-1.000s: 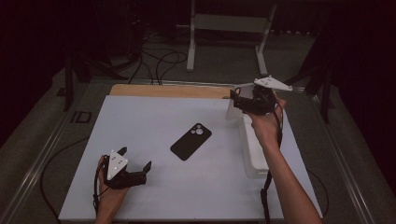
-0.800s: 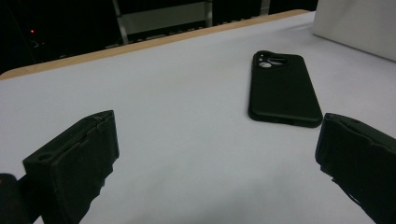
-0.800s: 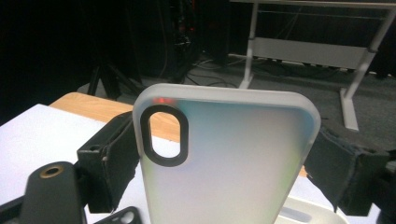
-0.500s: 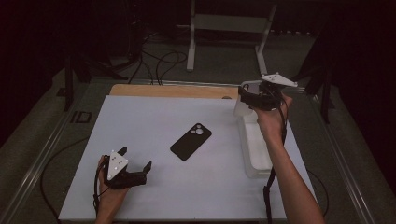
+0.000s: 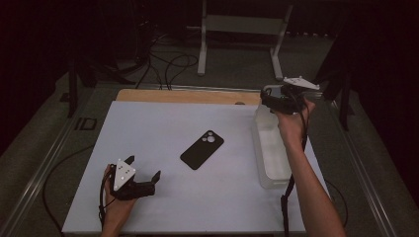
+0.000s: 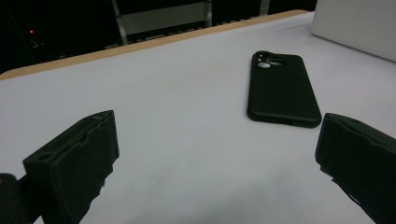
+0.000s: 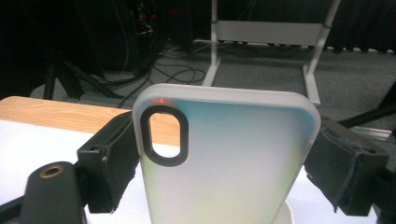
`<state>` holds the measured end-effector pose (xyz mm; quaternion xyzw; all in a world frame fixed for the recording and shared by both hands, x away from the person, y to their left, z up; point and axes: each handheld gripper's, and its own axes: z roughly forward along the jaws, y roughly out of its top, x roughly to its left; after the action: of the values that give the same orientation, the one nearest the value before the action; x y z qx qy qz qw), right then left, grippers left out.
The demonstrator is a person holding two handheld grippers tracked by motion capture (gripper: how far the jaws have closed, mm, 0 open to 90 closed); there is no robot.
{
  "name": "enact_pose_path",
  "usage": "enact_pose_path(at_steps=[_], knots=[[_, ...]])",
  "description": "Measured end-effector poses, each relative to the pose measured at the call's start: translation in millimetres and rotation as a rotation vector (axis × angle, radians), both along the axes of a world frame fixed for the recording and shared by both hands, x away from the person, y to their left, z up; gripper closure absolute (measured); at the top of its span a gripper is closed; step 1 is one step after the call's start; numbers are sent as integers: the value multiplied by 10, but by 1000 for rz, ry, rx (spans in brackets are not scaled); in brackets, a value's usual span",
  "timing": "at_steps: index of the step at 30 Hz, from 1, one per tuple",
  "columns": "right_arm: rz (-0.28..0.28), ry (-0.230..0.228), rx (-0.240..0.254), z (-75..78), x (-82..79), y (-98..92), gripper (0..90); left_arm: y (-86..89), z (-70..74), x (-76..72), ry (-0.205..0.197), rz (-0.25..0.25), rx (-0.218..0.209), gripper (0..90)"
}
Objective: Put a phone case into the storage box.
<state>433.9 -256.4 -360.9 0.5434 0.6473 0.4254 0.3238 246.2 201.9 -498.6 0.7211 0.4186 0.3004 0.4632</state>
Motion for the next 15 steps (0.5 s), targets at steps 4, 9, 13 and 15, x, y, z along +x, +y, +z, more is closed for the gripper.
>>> enact_pose_path(at_steps=[4,9,13,15], knots=[[-23,13,-12,-50,52,-13,163,-1,0,-1,0,0,0,1],[-44,12,-22,-74,93,-22,163,3,2,-2,-2,2,-4,1],[-60,32,-24,-115,131,-55,163,5,5,-5,-3,2,-6,1],[-62,41,-24,-136,145,-67,163,3,5,-5,-4,2,-4,1]])
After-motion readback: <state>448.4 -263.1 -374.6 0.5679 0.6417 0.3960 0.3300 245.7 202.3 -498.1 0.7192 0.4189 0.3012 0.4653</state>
